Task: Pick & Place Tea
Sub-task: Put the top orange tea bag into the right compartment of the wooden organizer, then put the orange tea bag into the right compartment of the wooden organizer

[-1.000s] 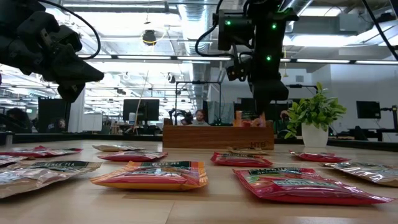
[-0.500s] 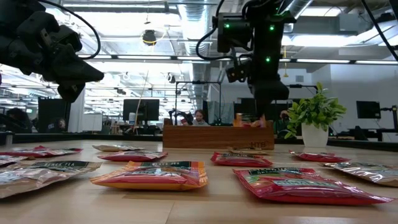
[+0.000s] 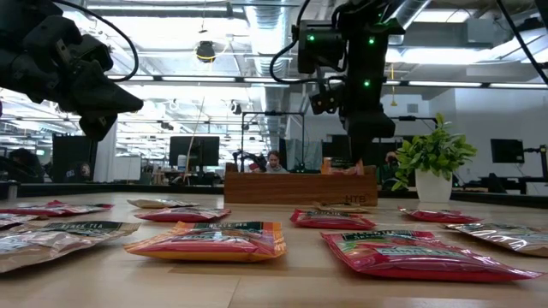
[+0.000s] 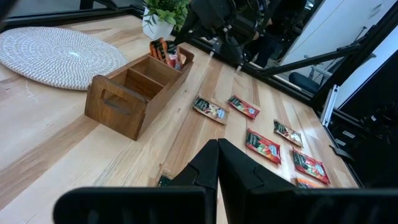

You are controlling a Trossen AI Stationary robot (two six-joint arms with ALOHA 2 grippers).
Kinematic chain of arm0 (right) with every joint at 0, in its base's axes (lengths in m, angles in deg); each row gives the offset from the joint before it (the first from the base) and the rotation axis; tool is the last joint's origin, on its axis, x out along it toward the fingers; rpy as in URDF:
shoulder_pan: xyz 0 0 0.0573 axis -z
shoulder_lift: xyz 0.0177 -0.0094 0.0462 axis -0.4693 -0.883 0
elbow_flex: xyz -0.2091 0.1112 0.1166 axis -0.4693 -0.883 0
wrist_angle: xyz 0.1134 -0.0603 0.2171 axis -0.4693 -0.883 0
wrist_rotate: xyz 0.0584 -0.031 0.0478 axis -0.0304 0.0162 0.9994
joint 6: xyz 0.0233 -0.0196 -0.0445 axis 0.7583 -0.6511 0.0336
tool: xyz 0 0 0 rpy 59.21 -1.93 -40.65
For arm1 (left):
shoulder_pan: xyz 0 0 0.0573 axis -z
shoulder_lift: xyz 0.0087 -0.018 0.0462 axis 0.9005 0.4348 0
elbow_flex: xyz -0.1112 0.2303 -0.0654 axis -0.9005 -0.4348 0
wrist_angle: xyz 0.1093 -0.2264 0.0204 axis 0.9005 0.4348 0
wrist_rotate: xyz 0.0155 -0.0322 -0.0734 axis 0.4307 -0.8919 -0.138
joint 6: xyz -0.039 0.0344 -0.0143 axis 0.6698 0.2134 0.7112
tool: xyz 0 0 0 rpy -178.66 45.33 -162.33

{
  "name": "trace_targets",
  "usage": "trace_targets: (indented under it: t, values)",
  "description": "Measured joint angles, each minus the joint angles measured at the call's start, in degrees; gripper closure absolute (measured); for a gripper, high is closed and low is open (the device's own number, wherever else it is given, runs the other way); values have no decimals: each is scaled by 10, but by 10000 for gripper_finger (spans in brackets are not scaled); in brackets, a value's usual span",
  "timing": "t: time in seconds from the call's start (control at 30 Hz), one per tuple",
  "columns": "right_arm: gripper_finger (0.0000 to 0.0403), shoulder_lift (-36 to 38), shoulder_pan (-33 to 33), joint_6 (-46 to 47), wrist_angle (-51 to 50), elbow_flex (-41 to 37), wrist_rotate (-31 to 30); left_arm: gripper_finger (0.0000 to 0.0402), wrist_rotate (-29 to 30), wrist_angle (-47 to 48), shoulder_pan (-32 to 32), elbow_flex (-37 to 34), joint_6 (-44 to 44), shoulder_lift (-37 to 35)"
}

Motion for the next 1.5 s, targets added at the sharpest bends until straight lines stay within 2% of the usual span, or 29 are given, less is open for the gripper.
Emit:
trace_targets:
  t: [0.23,0.37,0.57,0.77,0.87,0.97,1.13,1.37,1.5]
  values:
    - [312,0,6,-1,-4,0,0,401,0,0,0,0,0,0]
    - [283,0,5,1,-16,2,-8,401,0,0,0,0,0,0]
    - [278,0,-24,4,-86,43,-48,401,0,0,0,0,0,0]
    - [293,40,-82,12,-141,52,-33,401,-10,-8,0,0,2,0]
    - [295,82,-103,67,-160,29,-13,401,-14,-9,0,0,24,0]
    - [295,134,-109,171,-187,-5,5,401,-14,-10,0,0,48,0]
    - [296,231,-130,323,-173,-68,20,401,-19,-50,0,0,63,0]
    - [296,338,-180,435,-137,-162,26,401,-129,-173,0,0,55,0]
    - [296,387,-198,475,-137,-205,26,401,-140,-209,4,0,62,11]
